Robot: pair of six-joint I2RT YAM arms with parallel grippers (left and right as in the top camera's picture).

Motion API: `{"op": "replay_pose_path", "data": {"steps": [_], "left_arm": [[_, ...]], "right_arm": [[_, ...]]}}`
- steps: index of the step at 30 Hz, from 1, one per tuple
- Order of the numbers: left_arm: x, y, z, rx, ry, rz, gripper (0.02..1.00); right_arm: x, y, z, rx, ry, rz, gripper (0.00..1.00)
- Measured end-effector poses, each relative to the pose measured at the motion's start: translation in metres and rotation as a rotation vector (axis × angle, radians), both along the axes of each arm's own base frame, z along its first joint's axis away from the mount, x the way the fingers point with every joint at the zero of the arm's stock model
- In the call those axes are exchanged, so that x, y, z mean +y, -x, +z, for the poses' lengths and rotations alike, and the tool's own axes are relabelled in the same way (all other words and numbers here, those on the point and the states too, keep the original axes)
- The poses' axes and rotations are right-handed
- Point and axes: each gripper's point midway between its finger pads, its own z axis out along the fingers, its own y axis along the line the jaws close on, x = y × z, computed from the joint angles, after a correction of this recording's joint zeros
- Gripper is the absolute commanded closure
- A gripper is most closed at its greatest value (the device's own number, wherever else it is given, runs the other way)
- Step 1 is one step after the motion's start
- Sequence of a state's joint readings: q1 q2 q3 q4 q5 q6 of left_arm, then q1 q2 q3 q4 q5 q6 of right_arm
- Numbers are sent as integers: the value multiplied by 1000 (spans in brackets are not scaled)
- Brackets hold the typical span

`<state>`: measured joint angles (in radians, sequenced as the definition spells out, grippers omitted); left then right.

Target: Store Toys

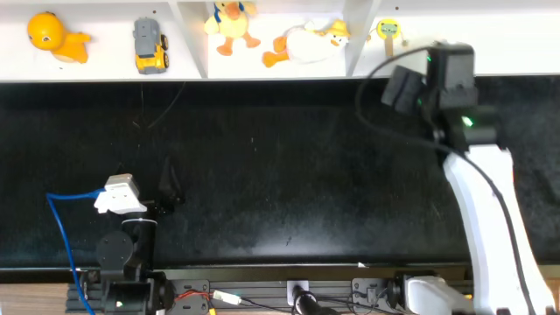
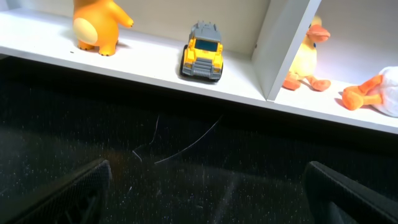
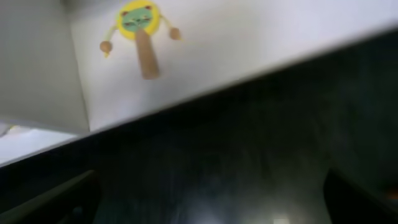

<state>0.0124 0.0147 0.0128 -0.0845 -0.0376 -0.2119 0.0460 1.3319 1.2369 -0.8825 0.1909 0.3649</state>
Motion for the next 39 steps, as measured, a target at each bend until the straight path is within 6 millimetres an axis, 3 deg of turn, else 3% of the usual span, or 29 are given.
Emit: {"op": "replay_pose_path", "data": {"steps": [3, 8, 13, 19, 22, 33, 39], "left_arm": [[0, 0, 0, 0, 0, 0, 20], [0, 0, 0, 0, 0, 0, 20], [0, 0, 0, 0, 0, 0, 20], [0, 0, 0, 0, 0, 0, 20], [0, 0, 0, 0, 0, 0, 23], [0, 0, 0, 0, 0, 0, 20], [0, 0, 0, 0, 0, 0, 20]], "right_arm": [[-17, 38, 4, 43, -86, -182, 3], [-63, 99, -11, 176, -194, -558, 3], [-110, 123, -16, 164, -244, -826, 3], [-156, 127, -17, 100, -241, -961, 3], [-170, 129, -27, 128, -242, -1002, 3], [-190, 104, -96, 305, -253, -1023, 5], [-193, 100, -126, 383, -257, -1027, 3]]}}
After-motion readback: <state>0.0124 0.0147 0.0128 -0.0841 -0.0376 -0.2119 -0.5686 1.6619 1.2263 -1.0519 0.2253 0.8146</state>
